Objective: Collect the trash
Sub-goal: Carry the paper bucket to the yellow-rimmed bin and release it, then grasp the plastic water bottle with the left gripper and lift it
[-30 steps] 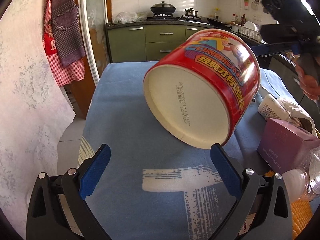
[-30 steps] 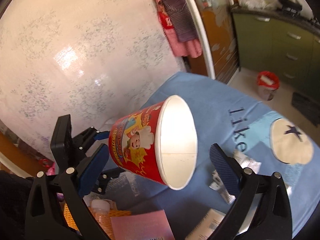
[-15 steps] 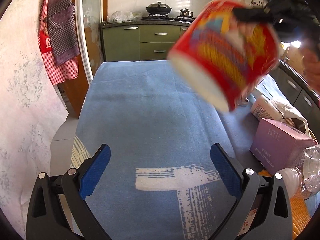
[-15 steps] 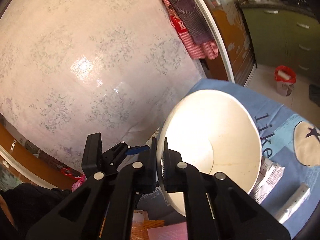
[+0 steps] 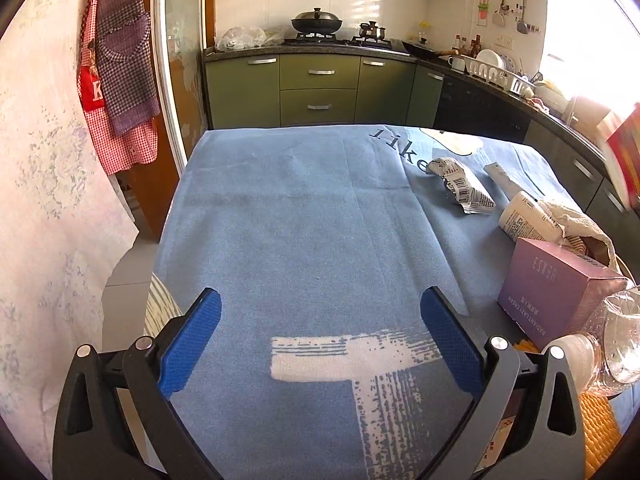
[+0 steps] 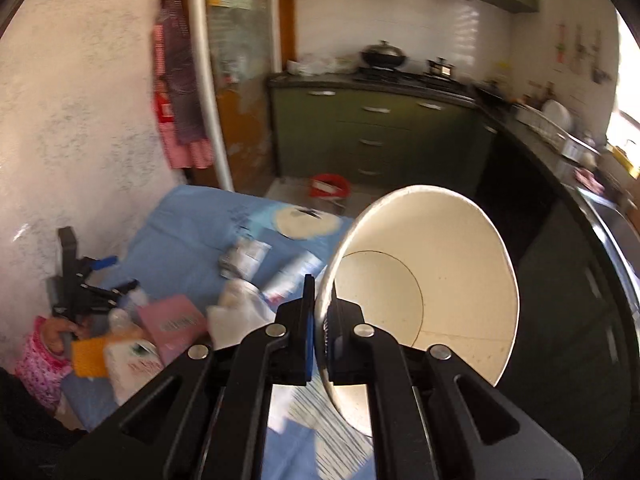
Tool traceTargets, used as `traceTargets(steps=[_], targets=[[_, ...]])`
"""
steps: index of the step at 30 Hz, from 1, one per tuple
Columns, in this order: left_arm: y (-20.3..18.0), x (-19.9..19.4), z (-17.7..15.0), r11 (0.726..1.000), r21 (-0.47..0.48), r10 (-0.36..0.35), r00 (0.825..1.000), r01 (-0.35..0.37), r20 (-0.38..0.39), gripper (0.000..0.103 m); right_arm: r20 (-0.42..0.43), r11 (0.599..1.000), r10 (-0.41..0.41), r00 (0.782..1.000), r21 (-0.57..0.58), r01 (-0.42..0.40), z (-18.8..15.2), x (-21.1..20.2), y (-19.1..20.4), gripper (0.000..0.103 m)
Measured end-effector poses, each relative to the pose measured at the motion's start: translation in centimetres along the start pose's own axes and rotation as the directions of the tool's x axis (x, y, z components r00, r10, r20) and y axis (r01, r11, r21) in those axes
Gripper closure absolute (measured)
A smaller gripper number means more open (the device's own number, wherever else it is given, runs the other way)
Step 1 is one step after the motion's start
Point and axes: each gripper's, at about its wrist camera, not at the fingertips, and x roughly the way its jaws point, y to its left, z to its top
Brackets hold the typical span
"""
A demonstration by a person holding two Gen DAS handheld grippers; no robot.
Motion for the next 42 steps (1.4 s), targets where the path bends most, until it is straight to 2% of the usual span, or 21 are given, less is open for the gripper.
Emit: traceTargets(steps=[2, 5, 9, 12, 14, 16, 17, 18, 19, 20, 23, 27, 34, 39, 42], targets=[[0.0, 0.1, 0.0, 1.000, -0.001, 0.002, 1.000, -0.002, -0.004, 0.005, -0.081, 0.988, -0.135, 0.988, 0.058, 0.140, -3.7, 0.4, -3.5, 0.099], [-0.1, 0.1, 0.0, 1.000, 0.004, 0.006, 1.000, -0.006, -0.008, 0.005, -0.232, 0.957, -0.223, 0.947, 0.131, 0.257, -8.6, 2.5, -7.9, 0.098], [-0.3, -0.2, -0.1, 1.000, 0.018, 0.011, 1.000, -0.011, 0.001, 0.005, -0.397, 0.921, -0.286, 0.872, 0.138, 0.365, -13.4, 7.7, -10.9, 0.097], [-0.3, -0.3, -0.1, 1.000, 0.018, 0.013, 1.000, -0.013, 0.006, 0.005, -0.484, 0.901, -0.317, 0.816, 0.115, 0.418, -16.6, 11.5, -12.5, 0.097], [-0.1, -0.3, -0.1, 1.000, 0.011, 0.010, 1.000, -0.010, 0.006, 0.005, -0.524, 0.898, -0.306, 0.795, 0.119, 0.425, -18.1, 13.5, -13.1, 0.096], [0.0, -0.3, 0.0, 1.000, 0.002, 0.006, 1.000, -0.006, 0.004, 0.005, -0.556, 0.892, -0.317, 0.769, 0.101, 0.440, -19.3, 15.1, -13.5, 0.090], [0.1, -0.2, 0.0, 1.000, -0.001, 0.004, 1.000, -0.004, 0.001, 0.005, -0.563, 0.891, -0.319, 0.763, 0.097, 0.444, -19.9, 15.6, -14.1, 0.084], [0.2, -0.2, 0.0, 1.000, -0.003, 0.001, 1.000, -0.001, -0.001, 0.005, -0.565, 0.886, -0.326, 0.758, 0.096, 0.453, -20.1, 15.8, -14.1, 0.069], [0.2, -0.2, 0.0, 1.000, -0.004, 0.000, 1.000, 0.000, 0.000, 0.005, -0.564, 0.884, -0.327, 0.758, 0.100, 0.456, -20.2, 15.8, -14.1, 0.056], [0.2, -0.2, 0.0, 1.000, -0.006, -0.002, 1.000, 0.002, 0.002, 0.005, -0.560, 0.884, -0.323, 0.763, 0.109, 0.454, -20.3, 15.5, -13.9, 0.054], [0.2, -0.4, 0.0, 1.000, -0.008, -0.002, 1.000, 0.002, 0.013, 0.005, -0.534, 0.875, -0.341, 0.774, 0.120, 0.469, -20.1, 14.0, -13.2, 0.054], [0.4, -0.9, 0.1, 1.000, -0.017, 0.001, 0.999, 0.000, 0.035, 0.005, -0.481, 0.877, -0.329, 0.813, 0.165, 0.452, -19.8, 10.7, -11.7, 0.054], [1.3, -3.3, 0.7, 0.998, -0.069, -0.002, 0.995, 0.009, 0.097, 0.005, -0.422, 0.888, -0.300, 0.856, 0.204, 0.411, -20.2, 5.9, -10.4, 0.053], [0.2, -8.0, 1.2, 1.000, -0.009, 0.004, 0.988, -0.003, 0.157, 0.005, -0.382, 0.895, -0.278, 0.881, 0.231, 0.382, -21.2, 3.6, -10.2, 0.053], [-1.5, -11.7, 1.4, 0.998, 0.052, -0.055, 0.980, 0.046, 0.189, 0.005, -0.361, 0.898, -0.267, 0.894, 0.244, 0.367, -21.2, 2.6, -10.2, 0.052]])
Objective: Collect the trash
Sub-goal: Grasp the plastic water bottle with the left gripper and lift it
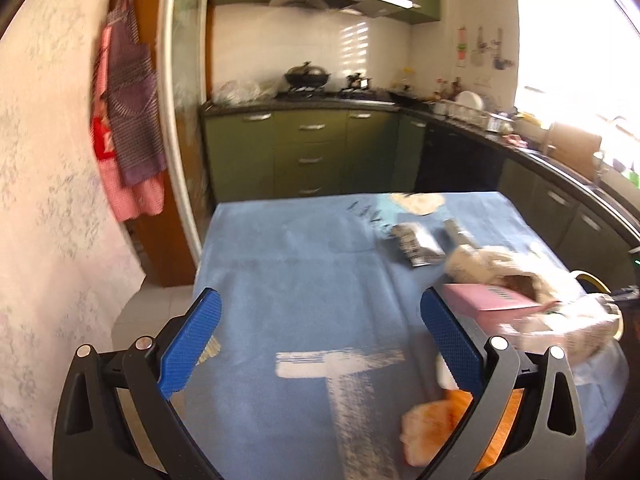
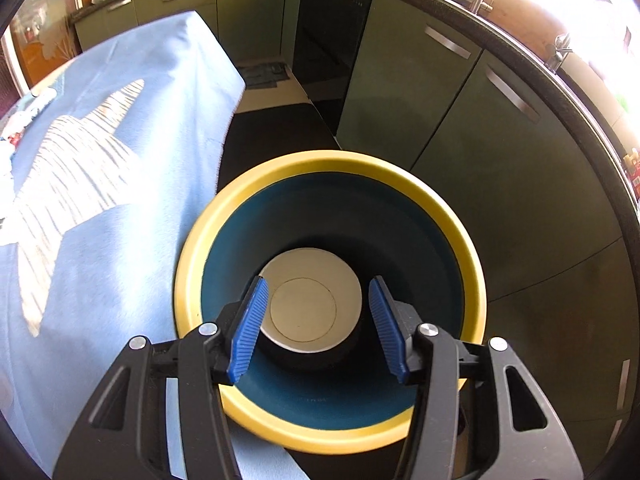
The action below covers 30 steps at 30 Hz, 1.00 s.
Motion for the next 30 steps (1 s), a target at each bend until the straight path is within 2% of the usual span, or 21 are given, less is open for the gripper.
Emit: traceTargets(steps=[3, 5, 7, 8, 10, 11, 13, 16, 17, 22, 27, 29, 30], targets=[[-2.6, -2.9, 0.6, 0.989, 0.069, -0.135, 0.991, 0.134, 0.010, 0.005, 0.015, 1.000, 0.018, 1.000, 0.004, -0.018, 0.2, 0.7, 0.1, 0.052], [-5.0, -4.2, 0.5, 0.962, 0.155, -0.225, 0.974, 0.223, -0.007, 0.005, 0.019, 1.000, 0.029, 0.999, 0.005, -0.029, 0.3, 0.8, 0.1, 0.051], [-7.5, -4.9, 0.1, 0.923, 0.251, -0.292, 0.956, 0.291, -0.036, 0.005, 0.027, 0.999, 0.039, 0.999, 0.006, -0.039, 0.0, 0.5, 0.1, 0.051], [-8.9, -5.0, -0.2, 0.894, 0.309, -0.321, 0.945, 0.324, -0.061, 0.005, 0.029, 0.999, 0.043, 0.999, 0.006, -0.044, -0.1, 0.5, 0.2, 0.051], [-11.1, -5.0, -0.6, 0.847, 0.392, -0.347, 0.932, 0.358, -0.102, 0.005, 0.035, 0.999, 0.051, 0.998, 0.006, -0.051, 0.2, 0.5, 0.1, 0.051], [-12.5, -4.8, -1.0, 0.811, 0.446, -0.362, 0.923, 0.379, -0.128, 0.005, 0.036, 0.998, 0.056, 0.998, 0.004, -0.056, 0.5, 0.8, 0.0, 0.051], [-14.1, -4.5, -1.4, 0.769, 0.505, -0.366, 0.917, 0.393, -0.156, 0.005, 0.035, 0.998, 0.064, 0.997, 0.000, -0.064, 0.4, 0.7, 0.1, 0.050], [-16.5, -3.4, -2.2, 0.671, 0.610, -0.368, 0.904, 0.421, -0.219, 0.005, 0.033, 0.997, 0.072, 0.997, -0.004, -0.072, 0.3, 0.6, 0.4, 0.050], [-17.0, -3.1, -2.5, 0.649, 0.632, -0.364, 0.902, 0.423, -0.231, 0.005, 0.032, 0.997, 0.073, 0.997, -0.006, -0.073, 0.3, 0.6, 0.6, 0.050], [-19.1, -1.0, -3.8, 0.517, 0.767, -0.280, 0.922, 0.379, -0.268, 0.006, 0.028, 0.997, 0.080, 0.996, -0.016, -0.079, 0.5, 0.6, 1.2, 0.050], [-19.8, 0.6, -4.4, 0.409, 0.839, -0.216, 0.931, 0.359, -0.294, 0.022, 0.033, 0.996, 0.087, 0.996, -0.020, -0.087, 0.7, 0.4, 1.5, 0.050], [-20.0, 1.1, -4.5, 0.384, 0.853, -0.194, 0.934, 0.353, -0.300, 0.028, 0.033, 0.996, 0.088, 0.996, -0.022, -0.087, 0.6, 0.3, 1.6, 0.050], [-19.9, 1.4, -4.4, 0.376, 0.852, -0.193, 0.930, 0.364, -0.312, 0.032, 0.033, 0.996, 0.089, 0.995, -0.022, -0.088, 0.6, 0.3, 1.7, 0.050]])
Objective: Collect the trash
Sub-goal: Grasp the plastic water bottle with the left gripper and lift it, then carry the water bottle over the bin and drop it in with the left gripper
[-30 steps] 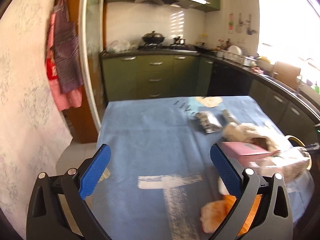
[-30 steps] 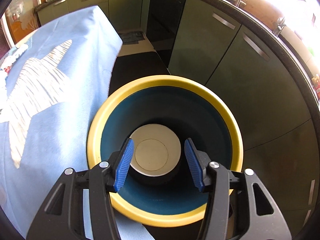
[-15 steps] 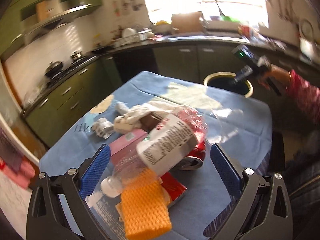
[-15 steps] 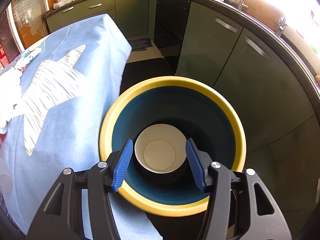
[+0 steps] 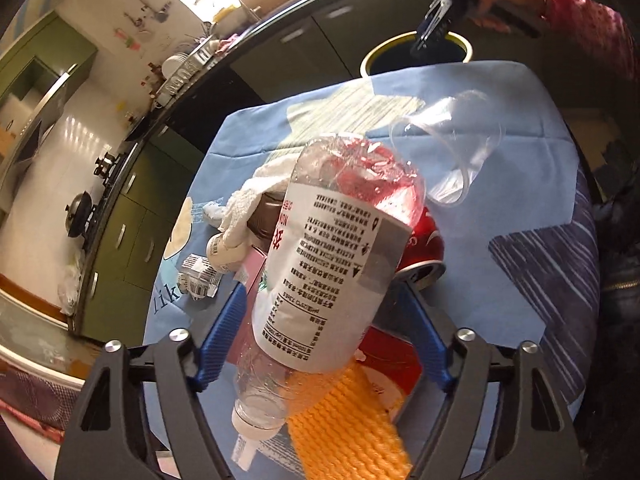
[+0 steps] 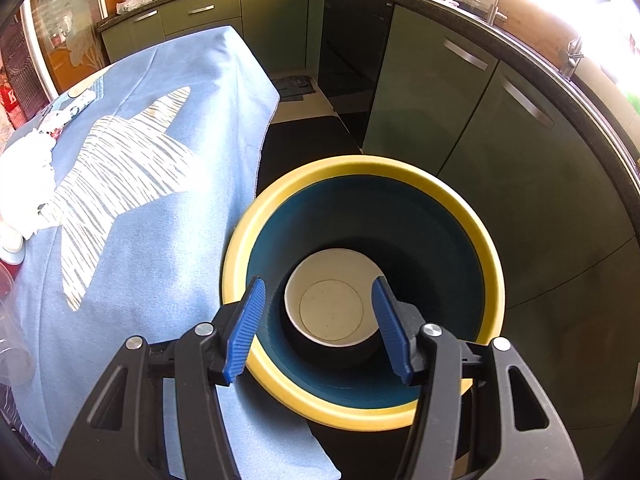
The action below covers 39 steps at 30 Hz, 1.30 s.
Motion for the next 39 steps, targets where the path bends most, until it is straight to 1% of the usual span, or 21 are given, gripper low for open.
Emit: traceTargets(steps=[1, 3, 6, 8, 11, 15, 22, 26, 31, 39], targets=[[0.1, 0.1, -0.1, 1.000, 0.000, -0.010, 1.000, 0.010, -0.003, 0.034, -0.001, 1.000, 0.002, 1.000, 0.000, -0.002, 0.0, 0.0, 0.0, 0.050], [0.4, 0.4, -0.1, 1.000, 0.009, -0.012, 1.000, 0.012, -0.010, 0.042, -0.004, 1.000, 0.004, 1.000, 0.000, -0.004, 0.0, 0.1, 0.0, 0.050], [0.9, 0.2, -0.3, 0.999, 0.002, -0.045, 0.999, 0.045, -0.004, 0.043, -0.008, 1.000, 0.009, 1.000, 0.001, -0.009, 0.1, 0.2, -0.1, 0.050], [1.1, 0.1, -0.4, 0.999, -0.005, -0.050, 0.999, 0.050, -0.002, 0.043, -0.008, 1.000, 0.010, 1.000, 0.001, -0.010, 0.2, 0.2, -0.1, 0.050], [1.6, -0.4, -0.4, 0.999, -0.027, -0.036, 0.999, 0.036, 0.006, 0.044, -0.005, 1.000, 0.016, 1.000, 0.001, -0.016, 0.3, 0.2, 0.1, 0.050], [3.0, -1.7, 0.0, 0.998, -0.066, 0.010, 1.000, -0.008, 0.029, 0.045, -0.001, 1.000, 0.024, 1.000, -0.001, -0.024, 0.3, 0.2, 0.2, 0.050], [5.4, -3.4, 0.5, 0.989, -0.142, 0.049, 0.997, -0.040, 0.062, 0.046, 0.003, 0.999, 0.035, 0.999, 0.005, -0.035, 0.0, 0.1, 0.2, 0.050], [6.0, -4.0, 0.8, 0.986, -0.157, 0.060, 0.996, -0.048, 0.070, 0.046, 0.005, 0.999, 0.037, 0.999, 0.010, -0.037, -0.2, 0.0, 0.0, 0.050], [6.3, -4.8, 1.4, 0.987, -0.150, 0.065, 0.995, -0.053, 0.074, 0.046, 0.012, 0.999, 0.044, 0.999, 0.018, -0.044, -0.5, -0.3, -0.2, 0.050], [7.7, -6.1, 2.2, 0.982, -0.182, 0.069, 0.994, -0.052, 0.089, 0.047, 0.007, 0.998, 0.056, 0.998, 0.022, -0.056, -1.0, -0.1, -0.3, 0.050]])
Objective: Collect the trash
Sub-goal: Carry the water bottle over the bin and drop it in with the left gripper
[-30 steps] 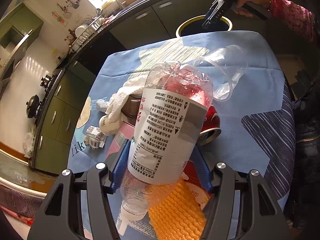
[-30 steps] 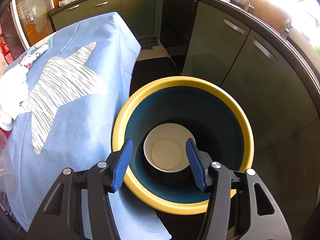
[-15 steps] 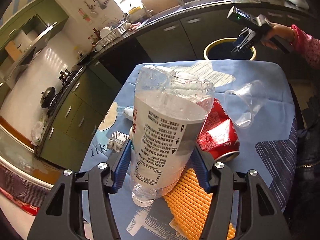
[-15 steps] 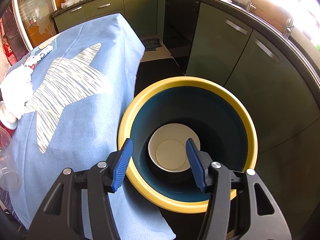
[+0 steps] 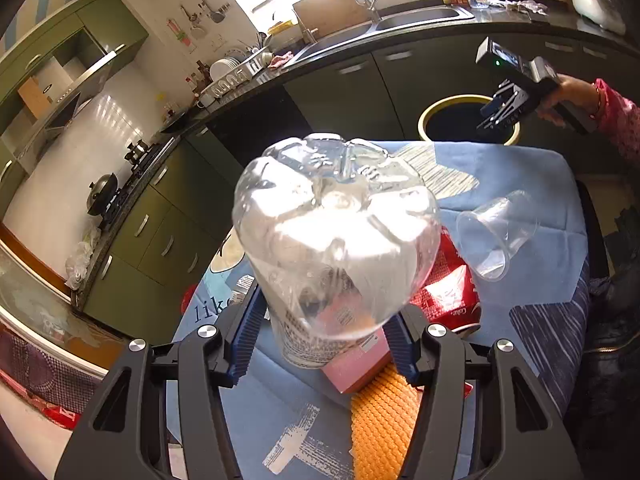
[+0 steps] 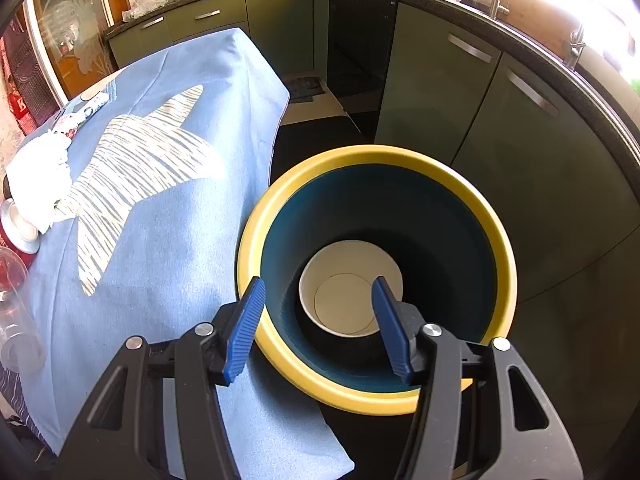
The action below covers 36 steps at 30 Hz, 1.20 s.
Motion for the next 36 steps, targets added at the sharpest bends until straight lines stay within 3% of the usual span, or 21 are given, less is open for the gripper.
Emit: traceTargets(steps=[14, 22, 31, 36], targets=[[0.6, -1.4, 4.9, 0.997, -0.044, -0.058, 0.995, 0.062, 0.085, 0.047, 0.042, 0.999, 0.004, 0.999, 0.039, -0.005, -0.9, -1.7, -1.4, 0.050], [-2.2, 0.9, 12.0, 0.985, 0.014, -0.175, 0.976, 0.175, 0.127, 0.047, 0.102, 0.994, -0.003, 0.995, 0.106, -0.008, -3.1, -4.2, -4.7, 0.050], [-8.6, 7.2, 23.2, 0.917, 0.111, -0.396, 0.905, 0.382, 0.153, 0.047, 0.152, 0.981, -0.036, 0.988, 0.196, 0.006, -5.8, -6.9, -9.7, 0.050], [-13.4, 12.9, 28.3, 0.847, 0.128, -0.529, 0.843, 0.516, 0.097, 0.047, 0.144, 0.972, -0.038, 0.989, 0.234, 0.003, -6.8, -6.8, -11.8, 0.050]])
